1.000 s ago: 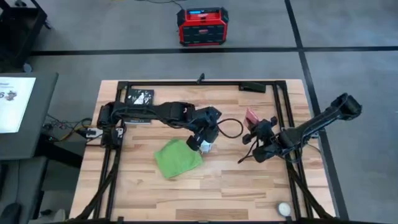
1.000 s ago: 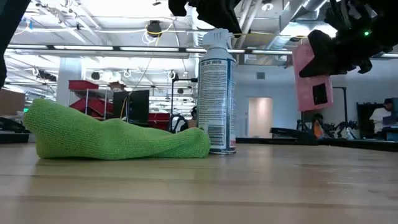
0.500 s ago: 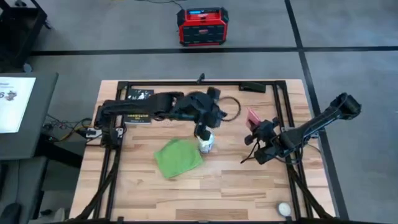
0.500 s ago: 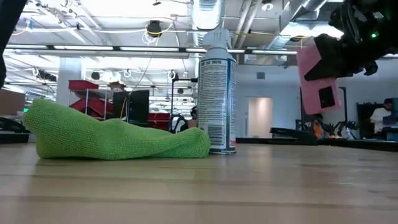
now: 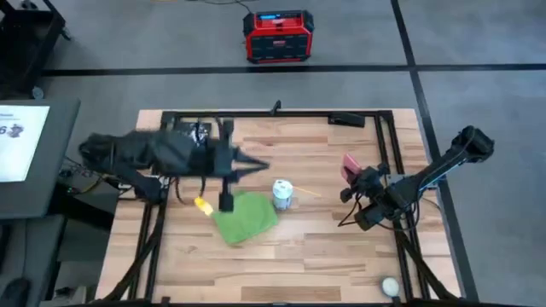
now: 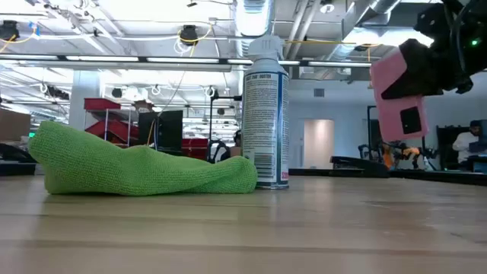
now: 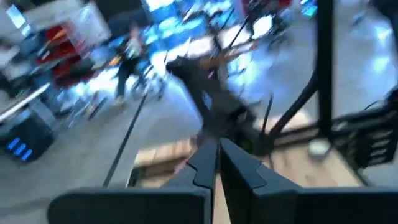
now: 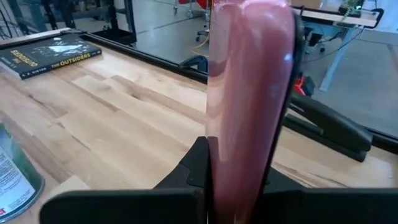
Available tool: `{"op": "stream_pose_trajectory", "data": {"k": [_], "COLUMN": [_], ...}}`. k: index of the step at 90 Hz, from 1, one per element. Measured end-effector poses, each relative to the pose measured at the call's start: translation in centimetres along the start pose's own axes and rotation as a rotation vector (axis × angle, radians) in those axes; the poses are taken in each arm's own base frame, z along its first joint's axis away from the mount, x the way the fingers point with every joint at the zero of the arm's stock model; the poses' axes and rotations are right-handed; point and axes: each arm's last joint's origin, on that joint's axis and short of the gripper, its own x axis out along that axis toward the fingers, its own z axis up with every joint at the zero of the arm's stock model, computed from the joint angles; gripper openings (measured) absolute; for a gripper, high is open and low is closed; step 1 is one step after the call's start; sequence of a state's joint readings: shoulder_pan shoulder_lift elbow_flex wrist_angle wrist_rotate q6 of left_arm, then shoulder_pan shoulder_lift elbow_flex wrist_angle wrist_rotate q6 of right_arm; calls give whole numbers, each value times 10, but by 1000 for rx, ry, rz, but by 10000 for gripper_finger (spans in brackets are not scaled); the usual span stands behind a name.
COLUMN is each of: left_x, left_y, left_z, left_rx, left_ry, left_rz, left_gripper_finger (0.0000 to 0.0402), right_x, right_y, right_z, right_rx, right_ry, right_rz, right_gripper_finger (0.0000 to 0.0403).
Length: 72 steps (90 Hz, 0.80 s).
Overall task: Apply microfiber cloth
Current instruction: Spray the pink cellphone using the spray bottle
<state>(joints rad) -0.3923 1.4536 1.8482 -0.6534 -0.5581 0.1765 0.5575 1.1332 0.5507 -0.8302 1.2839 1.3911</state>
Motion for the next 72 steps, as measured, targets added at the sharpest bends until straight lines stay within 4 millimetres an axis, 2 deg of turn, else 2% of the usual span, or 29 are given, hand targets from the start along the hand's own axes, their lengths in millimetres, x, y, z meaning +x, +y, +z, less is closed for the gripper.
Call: {"op": "stream_pose_trajectory", "data": {"k": [12, 25, 35, 46, 63, 72], "left_x": [4, 18, 31, 45, 72, 93], "left_y": [-43, -83, -102, -119, -148, -162], "left_z": [-50, -127, -188, -243, -287, -300], "left_rx": [-44, -144, -310, -454, -485, -477], "left_ry": [47, 48, -4, -49, -24, 11], "left_rz": [117, 203, 197, 136, 97, 75], "left_gripper_finger": [0, 0, 0, 0, 0, 0], "right_x": [0, -3, -7, -10, -12, -12], "right_y": [0, 1, 3, 4, 7, 7], "right_z": [0, -1, -2, -2, -3, -3], "right_rx": [0, -1, 3, 10, 34, 40], "right_ry": [0, 2, 2, 4, 11, 12], "right_rz": [0, 21, 47, 70, 95, 97], "right_gripper_finger": [11, 11, 12, 12, 12, 12]}}
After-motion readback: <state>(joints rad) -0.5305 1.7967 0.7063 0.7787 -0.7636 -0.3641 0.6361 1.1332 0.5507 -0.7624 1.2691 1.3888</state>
